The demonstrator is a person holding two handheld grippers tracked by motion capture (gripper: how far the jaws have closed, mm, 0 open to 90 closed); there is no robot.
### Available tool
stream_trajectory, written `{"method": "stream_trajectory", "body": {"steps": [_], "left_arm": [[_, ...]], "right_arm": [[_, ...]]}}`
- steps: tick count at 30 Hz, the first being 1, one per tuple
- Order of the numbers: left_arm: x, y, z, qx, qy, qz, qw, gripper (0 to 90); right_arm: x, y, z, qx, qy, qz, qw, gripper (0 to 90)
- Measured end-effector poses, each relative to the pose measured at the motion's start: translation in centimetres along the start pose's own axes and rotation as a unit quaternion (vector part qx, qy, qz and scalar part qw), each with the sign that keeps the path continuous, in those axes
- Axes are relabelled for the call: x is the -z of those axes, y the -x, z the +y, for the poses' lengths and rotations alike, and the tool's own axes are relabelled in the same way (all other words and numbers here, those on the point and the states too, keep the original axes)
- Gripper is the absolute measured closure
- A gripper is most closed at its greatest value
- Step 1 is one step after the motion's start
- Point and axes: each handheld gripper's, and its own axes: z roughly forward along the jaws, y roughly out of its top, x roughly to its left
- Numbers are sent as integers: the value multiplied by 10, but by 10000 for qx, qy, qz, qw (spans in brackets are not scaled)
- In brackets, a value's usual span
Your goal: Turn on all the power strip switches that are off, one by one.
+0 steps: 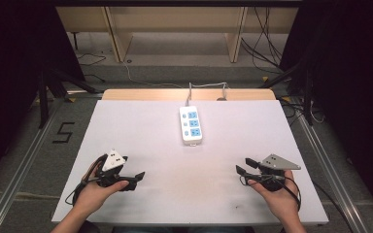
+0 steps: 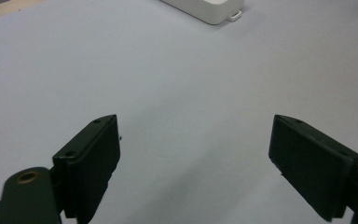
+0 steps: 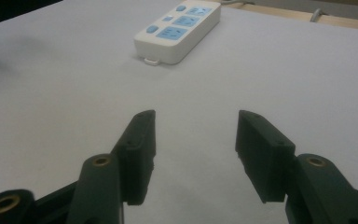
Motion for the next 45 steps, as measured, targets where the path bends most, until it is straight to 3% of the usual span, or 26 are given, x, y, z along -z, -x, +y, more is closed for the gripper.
{"method": "stream_trajectory", "body": {"steps": [3,7,9,11,14,18,26,45], "left_arm": [[-2,0,-1,148,18,-70,9999,171],[-5,3,-1,47,-21,-37,10000,176],[-5,4,-1,-9,-18,-35,10000,177],[-5,4,-2,-47,-17,-16,10000,179],[-4,4,-2,-54,30,39,10000,182],[-3,1,-1,49,81,161,9998,186],[-3,1,-2,16,74,161,9998,185],[-5,2,-2,-66,37,157,9998,181]], "right_arm": [[1,0,1,-6,19,-9,10000,607],[3,-1,6,54,17,-119,9999,793],[2,-4,12,156,-111,-153,9997,894],[1,-5,16,182,-158,-110,9996,900],[-12,-12,34,422,-382,-163,9982,900],[-36,-15,54,477,-508,-148,9975,900],[-81,-21,91,679,-662,-116,9954,900],[-141,-16,140,682,-869,-209,9937,900]]}}
